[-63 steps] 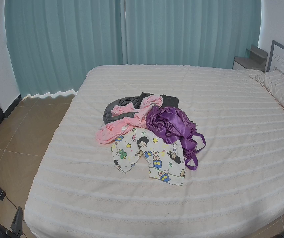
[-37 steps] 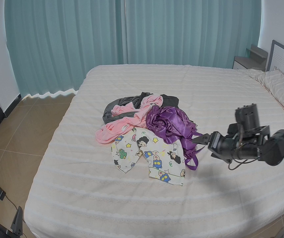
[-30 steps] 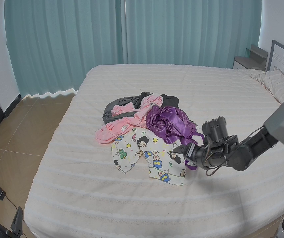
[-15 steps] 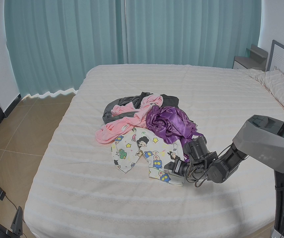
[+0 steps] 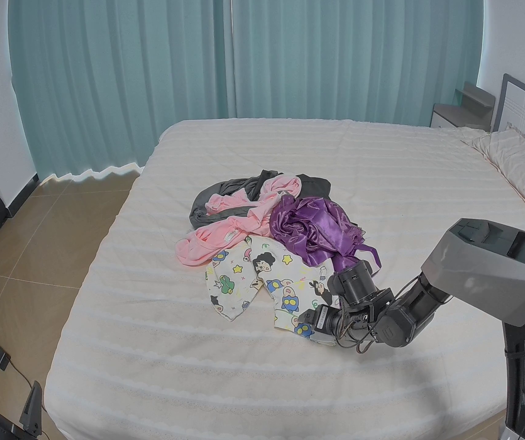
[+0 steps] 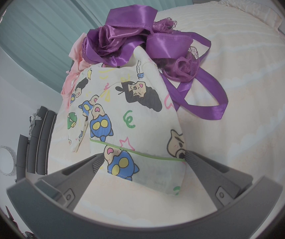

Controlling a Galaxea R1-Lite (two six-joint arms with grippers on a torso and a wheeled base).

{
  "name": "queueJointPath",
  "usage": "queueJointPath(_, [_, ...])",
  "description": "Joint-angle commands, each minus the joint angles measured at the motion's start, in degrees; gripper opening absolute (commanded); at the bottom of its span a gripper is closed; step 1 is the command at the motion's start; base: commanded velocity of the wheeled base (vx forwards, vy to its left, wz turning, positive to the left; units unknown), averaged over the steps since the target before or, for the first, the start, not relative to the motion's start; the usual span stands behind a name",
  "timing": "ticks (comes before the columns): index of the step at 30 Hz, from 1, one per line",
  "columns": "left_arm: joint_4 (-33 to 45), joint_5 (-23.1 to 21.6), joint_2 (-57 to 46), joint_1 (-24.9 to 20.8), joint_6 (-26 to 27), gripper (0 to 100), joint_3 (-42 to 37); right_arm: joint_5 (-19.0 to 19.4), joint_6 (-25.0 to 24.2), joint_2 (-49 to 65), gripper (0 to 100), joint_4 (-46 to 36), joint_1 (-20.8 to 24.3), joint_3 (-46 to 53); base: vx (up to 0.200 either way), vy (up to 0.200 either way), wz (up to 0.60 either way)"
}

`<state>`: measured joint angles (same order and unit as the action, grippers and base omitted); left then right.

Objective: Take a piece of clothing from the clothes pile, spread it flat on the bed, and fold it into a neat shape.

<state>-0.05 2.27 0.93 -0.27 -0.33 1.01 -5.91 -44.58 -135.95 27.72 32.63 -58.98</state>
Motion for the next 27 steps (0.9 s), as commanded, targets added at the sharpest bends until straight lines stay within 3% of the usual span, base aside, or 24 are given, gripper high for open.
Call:
queueJointPath(1, [0.05, 0.02, -0.93, 0.00, -0.02, 100, -1.01, -0.33, 0.11, 2.09, 100, -0.21, -0.29, 0.79, 0.000, 0.000, 0.00])
queueJointPath(14, [-0.04, 0.02, -0.93, 0.00, -0.02, 100, -1.01, -0.24, -0.07, -0.11, 100, 0.76, 0.76, 1.06, 0.000, 0.000, 0.00])
queueJointPath(27, [-0.04, 0.02, -0.93, 0.00, -0.02, 100, -1.01, -0.50, 0.28, -5.29, 100, -0.48, 3.66, -8.79, 0.000, 0.000, 0.00])
